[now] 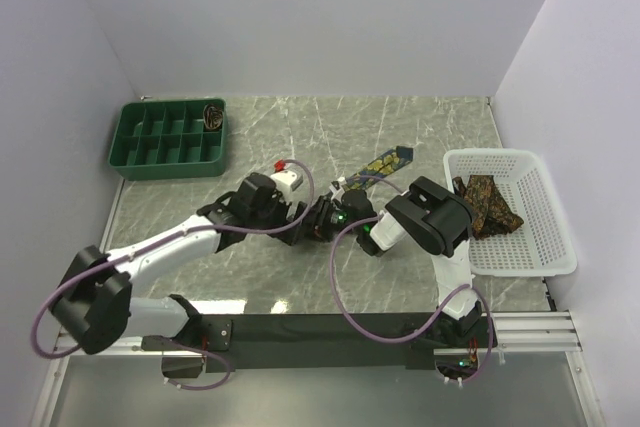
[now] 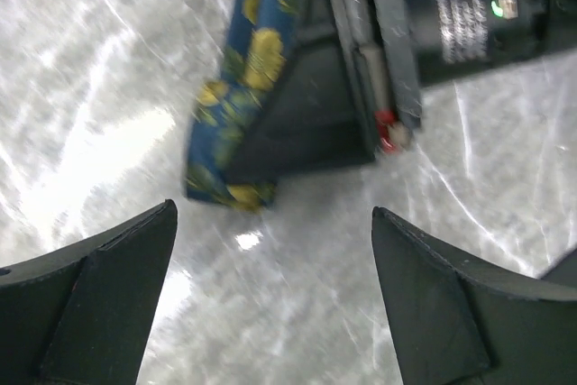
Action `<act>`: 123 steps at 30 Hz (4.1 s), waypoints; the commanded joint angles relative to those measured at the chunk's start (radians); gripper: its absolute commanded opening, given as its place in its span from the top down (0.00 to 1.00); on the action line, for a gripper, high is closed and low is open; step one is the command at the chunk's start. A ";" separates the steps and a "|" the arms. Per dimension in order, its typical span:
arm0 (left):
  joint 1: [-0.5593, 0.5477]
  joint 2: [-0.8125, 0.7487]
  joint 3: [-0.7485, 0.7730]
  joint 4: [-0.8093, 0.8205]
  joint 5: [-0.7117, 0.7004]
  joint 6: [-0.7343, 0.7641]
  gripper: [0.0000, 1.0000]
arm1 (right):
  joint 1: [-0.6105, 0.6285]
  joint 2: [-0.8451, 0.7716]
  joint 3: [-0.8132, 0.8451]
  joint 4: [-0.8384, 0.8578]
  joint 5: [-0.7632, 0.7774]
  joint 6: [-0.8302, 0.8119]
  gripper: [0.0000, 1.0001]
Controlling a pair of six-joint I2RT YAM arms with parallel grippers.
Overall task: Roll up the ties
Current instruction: Roll the tie
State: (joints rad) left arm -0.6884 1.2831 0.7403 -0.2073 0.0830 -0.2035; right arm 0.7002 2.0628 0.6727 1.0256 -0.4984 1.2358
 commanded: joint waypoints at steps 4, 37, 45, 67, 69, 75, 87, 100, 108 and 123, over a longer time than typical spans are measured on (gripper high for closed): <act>-0.020 -0.036 -0.085 0.042 0.017 -0.143 0.06 | -0.036 0.031 0.025 -0.257 0.049 -0.121 1.00; 0.032 0.308 0.151 -0.038 -0.051 0.018 0.16 | -0.042 0.040 0.008 -0.191 -0.025 -0.137 1.00; 0.035 0.346 0.188 -0.033 0.014 0.039 0.17 | -0.042 0.046 0.011 -0.182 -0.038 -0.136 1.00; 0.033 0.368 0.186 -0.049 0.043 0.009 0.54 | -0.041 -0.006 -0.028 -0.174 -0.014 -0.107 0.86; 0.033 0.363 0.180 -0.046 0.046 0.003 0.54 | -0.041 -0.012 -0.035 -0.164 -0.009 -0.095 0.82; 0.033 0.366 0.180 -0.052 0.046 0.004 0.59 | -0.039 -0.027 -0.048 -0.162 0.000 -0.085 0.69; 0.033 0.372 0.179 -0.063 0.060 0.016 0.59 | -0.054 -0.122 -0.048 -0.237 0.061 -0.139 0.46; 0.030 0.384 0.189 -0.079 0.073 0.027 0.58 | -0.085 -0.219 0.007 -0.395 0.106 -0.263 0.44; 0.023 0.390 0.197 -0.089 0.069 0.036 0.58 | -0.103 -0.237 0.080 -0.453 0.104 -0.292 0.44; 0.012 0.398 0.205 -0.103 0.057 0.041 0.58 | -0.120 -0.225 0.093 -0.452 0.070 -0.268 0.68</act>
State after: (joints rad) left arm -0.6655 1.6650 0.9306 -0.2924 0.1349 -0.1772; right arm 0.5972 1.8534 0.7536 0.5755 -0.4461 0.9726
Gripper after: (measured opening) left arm 0.427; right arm 0.361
